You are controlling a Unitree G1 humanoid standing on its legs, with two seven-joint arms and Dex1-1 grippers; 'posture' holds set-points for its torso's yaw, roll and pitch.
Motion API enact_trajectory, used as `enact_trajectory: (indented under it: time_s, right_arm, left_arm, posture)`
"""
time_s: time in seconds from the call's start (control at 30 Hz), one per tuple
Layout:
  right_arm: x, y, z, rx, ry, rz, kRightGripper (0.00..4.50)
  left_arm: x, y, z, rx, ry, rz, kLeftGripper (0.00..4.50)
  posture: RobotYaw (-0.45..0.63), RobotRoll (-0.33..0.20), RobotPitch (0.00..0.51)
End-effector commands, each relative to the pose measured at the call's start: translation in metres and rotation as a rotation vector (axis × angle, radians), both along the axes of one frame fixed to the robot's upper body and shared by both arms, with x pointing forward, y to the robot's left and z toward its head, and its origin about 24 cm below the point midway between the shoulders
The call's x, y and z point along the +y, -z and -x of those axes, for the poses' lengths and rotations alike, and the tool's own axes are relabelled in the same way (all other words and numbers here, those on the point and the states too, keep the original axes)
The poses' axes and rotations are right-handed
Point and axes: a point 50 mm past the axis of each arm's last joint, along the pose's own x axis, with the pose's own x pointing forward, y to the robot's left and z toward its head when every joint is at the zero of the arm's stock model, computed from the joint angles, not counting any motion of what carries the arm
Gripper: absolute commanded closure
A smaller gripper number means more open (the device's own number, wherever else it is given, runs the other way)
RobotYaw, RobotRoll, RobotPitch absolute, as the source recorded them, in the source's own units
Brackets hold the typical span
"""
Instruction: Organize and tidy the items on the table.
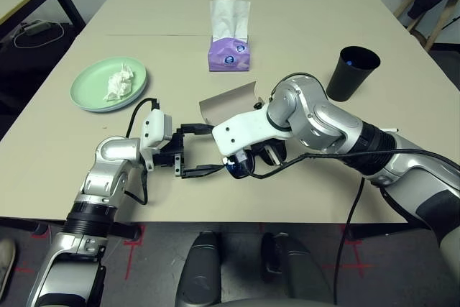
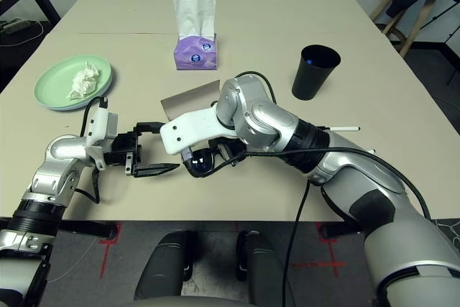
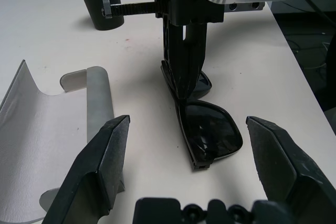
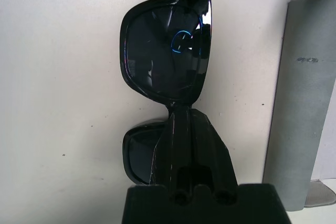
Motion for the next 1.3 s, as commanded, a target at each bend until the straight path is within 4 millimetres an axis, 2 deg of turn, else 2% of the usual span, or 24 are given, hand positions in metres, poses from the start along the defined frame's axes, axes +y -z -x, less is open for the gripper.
enact_trajectory:
  time_s: [0.03, 0.1, 0.2, 0.53, 0.7, 0.97, 1.07, 1.3]
  right_arm:
    - [-0.005, 0.007, 0.001, 0.036, 0.008, 0.024, 4.47]
    - [-0.005, 0.006, 0.001, 0.033, 0.009, 0.023, 4.47]
    - [-0.005, 0.003, -0.001, 0.020, 0.012, 0.017, 3.77]
    - [-0.005, 0.005, -0.005, 0.022, 0.030, 0.020, 0.04]
    - [-0.002, 0.010, -0.006, 0.032, 0.043, 0.019, 0.02]
    - [0.001, 0.007, -0.008, 0.012, 0.026, 0.014, 0.02]
    - [0.001, 0.006, -0.008, 0.005, 0.012, 0.017, 0.57]
    - [0.004, 0.000, -0.004, -0.016, -0.027, 0.000, 3.16]
  left_arm:
    - [-0.002, 0.001, 0.002, -0.002, 0.022, -0.027, 0.00]
    - [-0.001, 0.001, 0.001, -0.001, 0.022, -0.028, 0.00]
    - [-0.001, 0.001, 0.001, -0.001, 0.023, -0.030, 0.00]
    - [-0.001, 0.002, 0.000, -0.001, 0.023, -0.034, 0.00]
    - [-0.002, 0.003, 0.000, -0.002, 0.021, -0.035, 0.00]
    - [-0.002, 0.003, 0.000, -0.003, 0.019, -0.037, 0.00]
    - [-0.002, 0.003, 0.000, -0.006, 0.019, -0.040, 0.00]
    - [-0.003, 0.005, 0.002, -0.003, 0.025, -0.039, 0.00]
  posture:
    - [0.20, 0.000, 0.138]
    - [0.20, 0.000, 0.137]
    - [0.20, 0.000, 0.136]
    - [0.20, 0.000, 0.136]
    - [0.20, 0.000, 0.136]
    - [0.20, 0.000, 0.131]
    - [0.20, 0.000, 0.132]
    - [0.20, 0.000, 0.130]
